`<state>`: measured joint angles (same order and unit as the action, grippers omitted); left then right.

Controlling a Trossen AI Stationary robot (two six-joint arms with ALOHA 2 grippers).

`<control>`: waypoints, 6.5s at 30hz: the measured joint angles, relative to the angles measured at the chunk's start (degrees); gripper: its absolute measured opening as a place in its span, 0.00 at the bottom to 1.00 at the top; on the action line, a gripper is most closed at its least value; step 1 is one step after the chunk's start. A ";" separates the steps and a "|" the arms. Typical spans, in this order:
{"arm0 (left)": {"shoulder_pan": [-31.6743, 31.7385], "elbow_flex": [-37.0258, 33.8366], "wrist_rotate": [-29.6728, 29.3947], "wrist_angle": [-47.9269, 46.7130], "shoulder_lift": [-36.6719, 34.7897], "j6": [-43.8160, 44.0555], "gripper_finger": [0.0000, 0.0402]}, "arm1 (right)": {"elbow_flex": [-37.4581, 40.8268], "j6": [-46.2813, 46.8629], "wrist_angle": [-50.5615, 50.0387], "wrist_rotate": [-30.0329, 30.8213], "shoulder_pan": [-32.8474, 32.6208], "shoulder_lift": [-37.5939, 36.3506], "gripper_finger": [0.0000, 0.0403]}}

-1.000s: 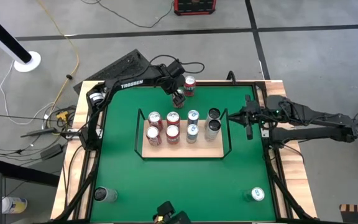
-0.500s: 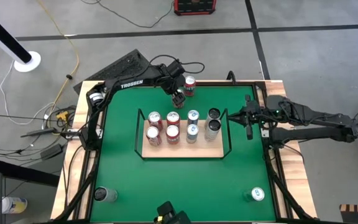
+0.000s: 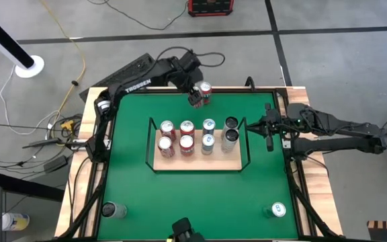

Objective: Place canned beverage on shelf
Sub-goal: Put the red-white soda can on the shelf aligned with the other red-white soda cans

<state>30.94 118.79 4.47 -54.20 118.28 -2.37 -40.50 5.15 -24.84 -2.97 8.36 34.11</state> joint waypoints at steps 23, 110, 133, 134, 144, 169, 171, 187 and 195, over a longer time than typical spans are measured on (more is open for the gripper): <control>-26.51 -4.16 6.37 -10.97 -26.46 -2.17 0.69 | -0.04 2.41 0.01 0.05 0.00 0.00 0.10; -38.72 -44.39 -8.09 0.75 -33.86 10.88 0.85 | 1.69 10.45 0.44 2.98 0.00 0.76 0.10; -38.87 -51.92 -19.89 3.56 -55.16 11.24 0.85 | -10.38 6.22 22.82 5.80 -24.41 24.27 0.06; -38.87 -53.19 -19.99 4.04 -56.36 11.52 0.85 | -12.57 5.73 22.30 7.01 -25.51 27.29 0.07; -39.04 -58.92 -24.08 -3.88 -61.56 19.60 0.85 | -38.49 3.39 1.52 21.20 -31.70 52.15 0.05; -39.23 -83.28 -28.33 16.53 -70.44 27.14 0.00 | -46.88 2.73 -6.08 21.14 -31.49 57.16 0.09; -39.29 -86.14 -31.67 20.59 -70.94 27.96 0.00 | -46.88 2.75 -6.12 21.14 -31.56 57.16 0.09; -39.26 -104.18 -23.27 47.63 -82.16 20.27 0.00 | -46.88 2.93 -6.73 21.08 -31.63 57.16 0.09; -39.17 -111.58 -24.91 61.29 -83.43 12.24 0.00 | -46.88 2.91 -6.49 21.00 -31.47 57.16 0.06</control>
<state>-8.23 7.21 -20.44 7.08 34.85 9.87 -87.37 8.05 -31.33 18.03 -23.11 91.26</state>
